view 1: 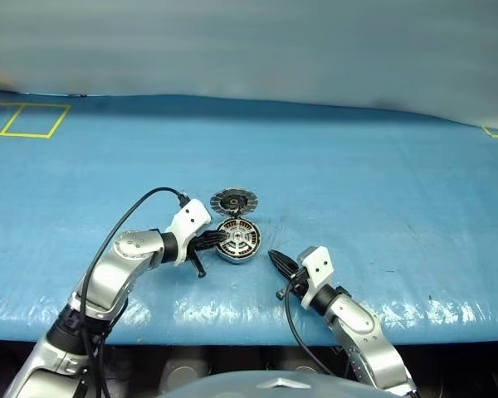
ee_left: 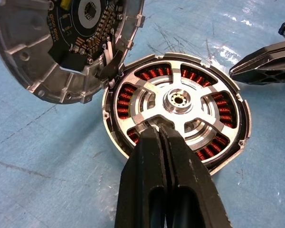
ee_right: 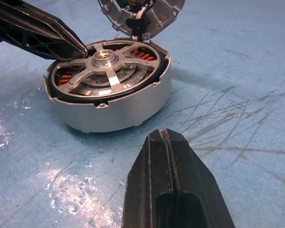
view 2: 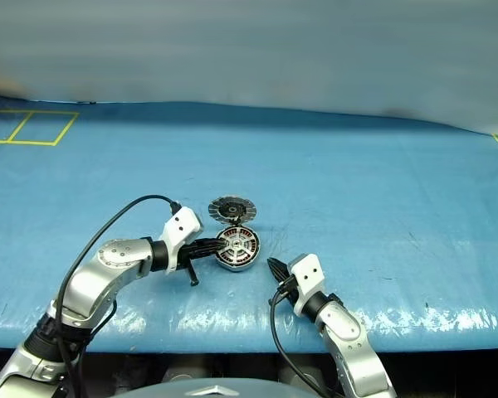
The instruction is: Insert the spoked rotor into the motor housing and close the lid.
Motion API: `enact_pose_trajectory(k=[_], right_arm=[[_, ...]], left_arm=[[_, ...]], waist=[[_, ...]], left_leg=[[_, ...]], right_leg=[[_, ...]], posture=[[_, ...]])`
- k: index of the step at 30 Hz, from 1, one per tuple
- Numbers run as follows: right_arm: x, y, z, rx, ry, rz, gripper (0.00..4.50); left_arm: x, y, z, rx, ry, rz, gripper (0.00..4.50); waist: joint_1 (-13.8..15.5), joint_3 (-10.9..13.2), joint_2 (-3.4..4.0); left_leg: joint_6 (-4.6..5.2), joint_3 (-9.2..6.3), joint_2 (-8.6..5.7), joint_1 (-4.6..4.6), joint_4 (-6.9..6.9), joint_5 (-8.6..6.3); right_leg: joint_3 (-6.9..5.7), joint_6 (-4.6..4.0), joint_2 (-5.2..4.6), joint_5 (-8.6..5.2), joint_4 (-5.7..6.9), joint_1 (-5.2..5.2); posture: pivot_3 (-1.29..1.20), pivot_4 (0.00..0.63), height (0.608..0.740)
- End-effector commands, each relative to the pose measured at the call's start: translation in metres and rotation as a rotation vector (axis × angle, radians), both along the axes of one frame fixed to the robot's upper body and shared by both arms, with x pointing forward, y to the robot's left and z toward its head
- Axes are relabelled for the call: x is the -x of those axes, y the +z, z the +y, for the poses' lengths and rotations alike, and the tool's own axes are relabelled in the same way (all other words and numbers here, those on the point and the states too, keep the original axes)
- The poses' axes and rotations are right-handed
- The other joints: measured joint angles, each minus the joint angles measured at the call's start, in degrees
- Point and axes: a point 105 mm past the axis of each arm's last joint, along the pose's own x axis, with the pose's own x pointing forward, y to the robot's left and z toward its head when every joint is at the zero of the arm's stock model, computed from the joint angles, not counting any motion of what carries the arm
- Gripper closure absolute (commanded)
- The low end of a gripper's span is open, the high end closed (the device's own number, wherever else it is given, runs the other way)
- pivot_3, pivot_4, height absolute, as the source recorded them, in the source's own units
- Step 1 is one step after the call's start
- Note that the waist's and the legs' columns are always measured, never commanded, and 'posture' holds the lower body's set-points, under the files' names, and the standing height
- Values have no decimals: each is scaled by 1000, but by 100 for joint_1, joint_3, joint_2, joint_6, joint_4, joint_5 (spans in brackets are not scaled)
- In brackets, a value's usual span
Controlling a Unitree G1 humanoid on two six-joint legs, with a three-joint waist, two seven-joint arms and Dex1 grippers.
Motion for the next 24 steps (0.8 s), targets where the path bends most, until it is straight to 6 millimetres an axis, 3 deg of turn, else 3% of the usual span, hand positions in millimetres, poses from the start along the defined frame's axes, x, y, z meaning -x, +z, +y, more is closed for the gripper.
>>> enact_pose_trajectory(k=[1, 4, 8, 14, 19, 24], right_arm=[[-3, 13, 0, -14, -3, -48, 4500], [-3, 12, 0, -13, 2, -45, 4500], [-4, 12, 2, -10, 14, -45, 4500], [-4, 11, 2, -13, 9, -42, 4500], [-3, 10, 3, -11, 18, -36, 4500], [-3, 11, 3, -9, 26, -37, 4500]], left_arm=[[5, 24, -11, 98, -67, -66, 4435], [4, 30, -9, 116, -50, -87, 4435], [-2, 18, -6, 56, -1, -75, 4435], [4, 4, -9, -1, -27, -15, 4435], [5, 14, -10, 62, -17, -45, 4435], [9, 43, -14, 252, -2, -145, 4435]], waist=[[0, 0, 0], [-5, 0, 0], [0, 0, 0], [0, 0, 0], [-3, 0, 0], [0, 0, 0]], left_leg=[[0, 0, 0, 0, 0, 0], [0, -1, 2, 0, -1, 0], [0, -1, 1, 1, 0, 0], [0, -1, -1, 0, 0, 0], [0, -1, 1, 1, -1, 0], [0, -1, 1, 0, -1, 0]], right_leg=[[0, 0, 0, 0, 0, 0], [0, -1, 1, 0, 1, -1], [0, 0, 0, 0, 1, 1], [0, 0, 1, 0, 0, 0], [0, 0, 1, 0, 1, 1], [0, 0, -5, 0, 0, 0]], posture=[[0, 150, 740], [0, 150, 740], [0, 150, 740], [0, 150, 740], [0, 150, 740], [0, 150, 740]])
